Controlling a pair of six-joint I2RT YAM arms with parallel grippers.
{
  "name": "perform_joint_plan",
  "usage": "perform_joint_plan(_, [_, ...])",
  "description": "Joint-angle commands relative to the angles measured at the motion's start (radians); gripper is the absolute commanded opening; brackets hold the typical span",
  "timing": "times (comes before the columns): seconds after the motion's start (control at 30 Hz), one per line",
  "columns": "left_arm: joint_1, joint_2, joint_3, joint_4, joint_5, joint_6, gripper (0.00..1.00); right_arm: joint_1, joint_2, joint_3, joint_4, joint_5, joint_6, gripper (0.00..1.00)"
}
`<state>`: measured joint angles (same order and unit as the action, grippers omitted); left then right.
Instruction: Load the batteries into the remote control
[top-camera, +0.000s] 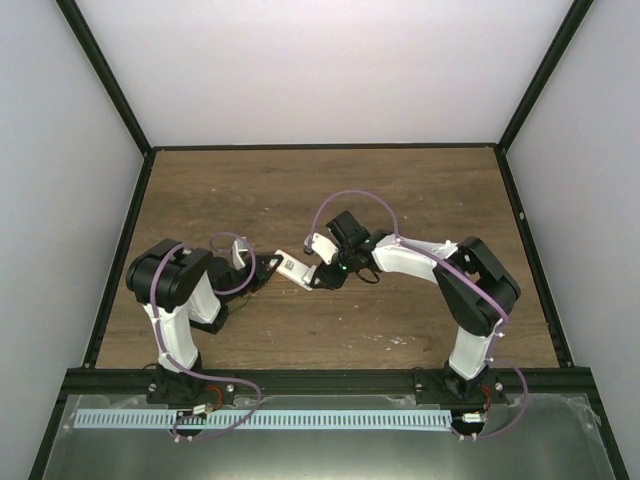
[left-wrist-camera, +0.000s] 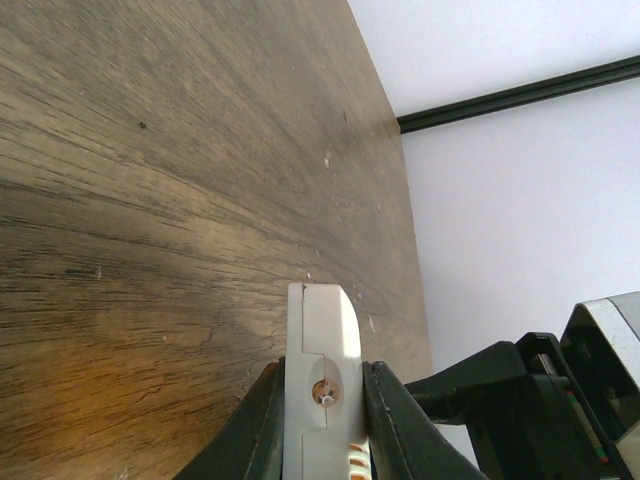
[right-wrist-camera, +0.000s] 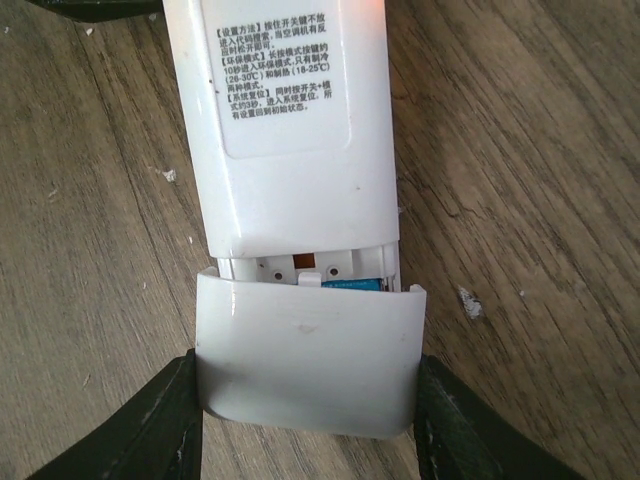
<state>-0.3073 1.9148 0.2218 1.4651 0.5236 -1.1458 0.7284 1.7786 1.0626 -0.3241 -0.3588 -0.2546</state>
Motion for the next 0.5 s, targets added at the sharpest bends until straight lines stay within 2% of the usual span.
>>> perform_joint_plan(0.0, [0.002,0.026,-0.010,0.050,0.013,0.021,0.00,0.005,-0.017,-0.003,0.019,-0.001,-0.026,0.41])
perform_joint_plan(0.47, [0.008,0.023,-0.019,0.051,0.018,0.024,0.00,0.006,0.029,0.008,0.020,0.014,-0.050,0.42])
